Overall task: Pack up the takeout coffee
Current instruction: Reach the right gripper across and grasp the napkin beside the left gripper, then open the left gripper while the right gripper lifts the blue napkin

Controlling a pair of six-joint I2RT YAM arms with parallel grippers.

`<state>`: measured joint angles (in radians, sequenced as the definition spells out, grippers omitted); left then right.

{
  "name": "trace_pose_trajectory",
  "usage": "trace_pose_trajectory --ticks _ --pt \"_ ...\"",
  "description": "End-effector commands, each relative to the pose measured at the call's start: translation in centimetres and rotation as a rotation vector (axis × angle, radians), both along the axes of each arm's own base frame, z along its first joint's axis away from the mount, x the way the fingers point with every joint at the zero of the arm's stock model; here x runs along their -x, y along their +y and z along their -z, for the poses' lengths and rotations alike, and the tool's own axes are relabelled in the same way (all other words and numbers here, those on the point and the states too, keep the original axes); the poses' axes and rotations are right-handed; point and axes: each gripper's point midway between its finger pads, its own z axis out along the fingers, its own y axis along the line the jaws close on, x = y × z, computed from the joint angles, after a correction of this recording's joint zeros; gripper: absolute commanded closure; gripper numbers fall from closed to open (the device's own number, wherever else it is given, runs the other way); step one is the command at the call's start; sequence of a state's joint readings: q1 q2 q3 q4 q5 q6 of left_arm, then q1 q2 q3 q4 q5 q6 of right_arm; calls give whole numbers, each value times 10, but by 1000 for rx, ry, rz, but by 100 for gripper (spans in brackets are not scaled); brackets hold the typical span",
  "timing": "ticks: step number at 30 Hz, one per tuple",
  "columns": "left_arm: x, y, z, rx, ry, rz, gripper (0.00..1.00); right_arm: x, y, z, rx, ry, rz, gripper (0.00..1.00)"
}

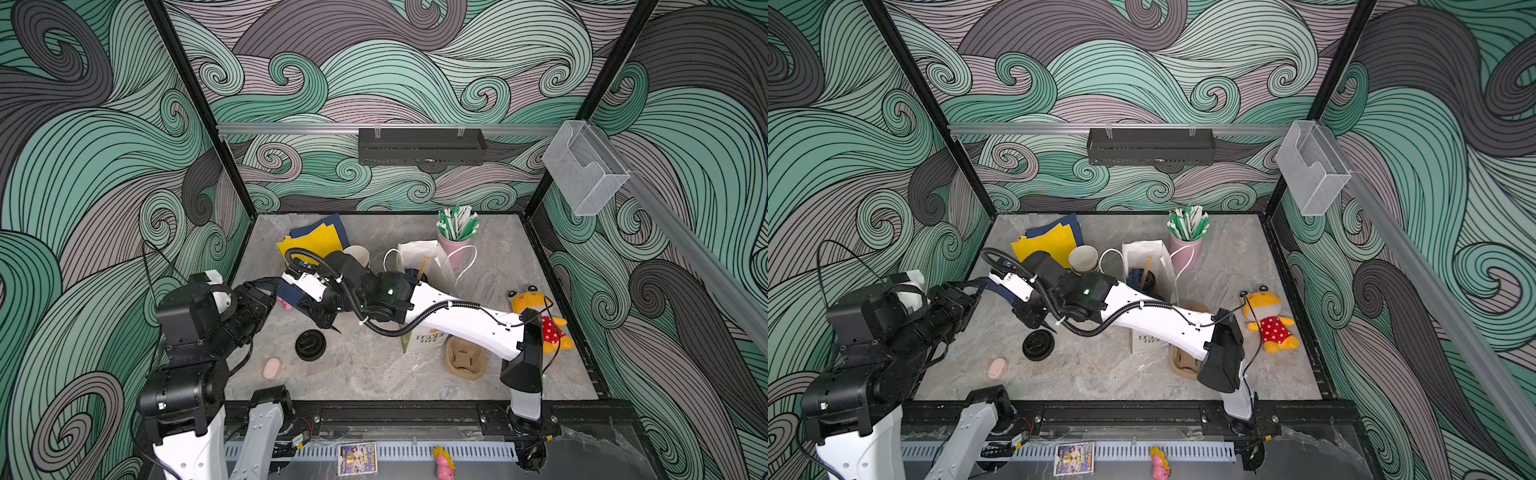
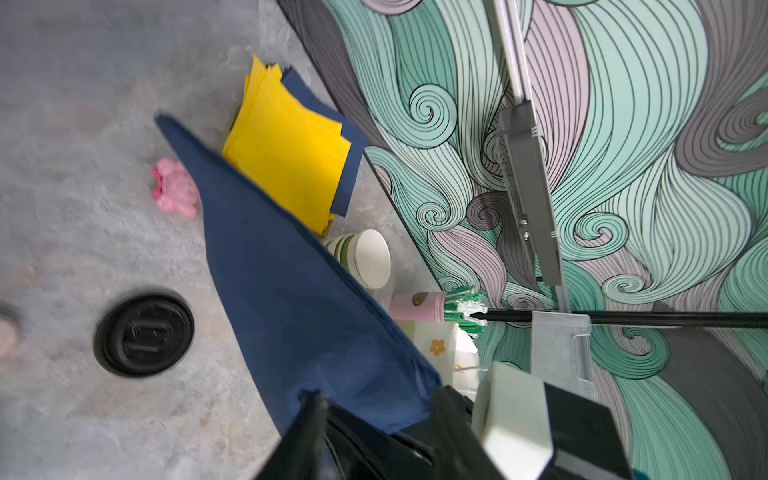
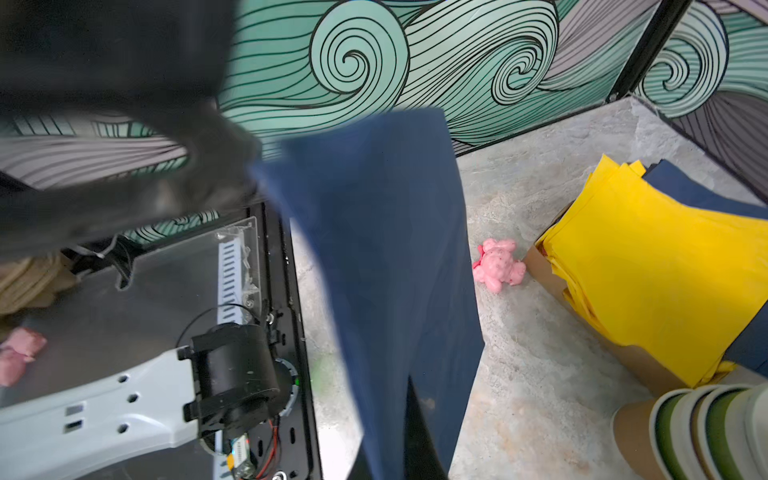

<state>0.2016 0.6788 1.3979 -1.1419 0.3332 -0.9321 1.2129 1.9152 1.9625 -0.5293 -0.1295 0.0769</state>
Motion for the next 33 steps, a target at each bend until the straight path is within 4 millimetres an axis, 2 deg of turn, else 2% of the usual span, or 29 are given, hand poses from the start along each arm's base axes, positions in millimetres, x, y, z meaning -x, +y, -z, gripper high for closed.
trace_pose_trajectory --ticks 1,5,9,15,20,26,30,33 --pt "-6 19 -27 -135 -99 -65 37 8 -19 -36 -95 144 56 100" --pt "-6 27 -59 -328 -226 -48 23 8 -46 -46 -99 286 120 100" --pt "-6 20 -75 -447 -318 18 16 -2 -74 -64 -127 401 177 100" --pt "-1 -15 -91 -503 -441 230 15 -19 -112 -111 -225 430 178 100" --pt "3 -56 -101 -371 -595 444 16 -17 -137 -150 -290 403 138 100" --pt "2 -86 -107 -162 -683 647 16 1 -142 -178 -362 374 20 100" --pt "7 -97 -107 -84 -700 747 15 11 -133 -195 -425 364 -85 100" --pt "13 -103 -108 -80 -714 791 13 19 -122 -211 -488 430 -178 100"
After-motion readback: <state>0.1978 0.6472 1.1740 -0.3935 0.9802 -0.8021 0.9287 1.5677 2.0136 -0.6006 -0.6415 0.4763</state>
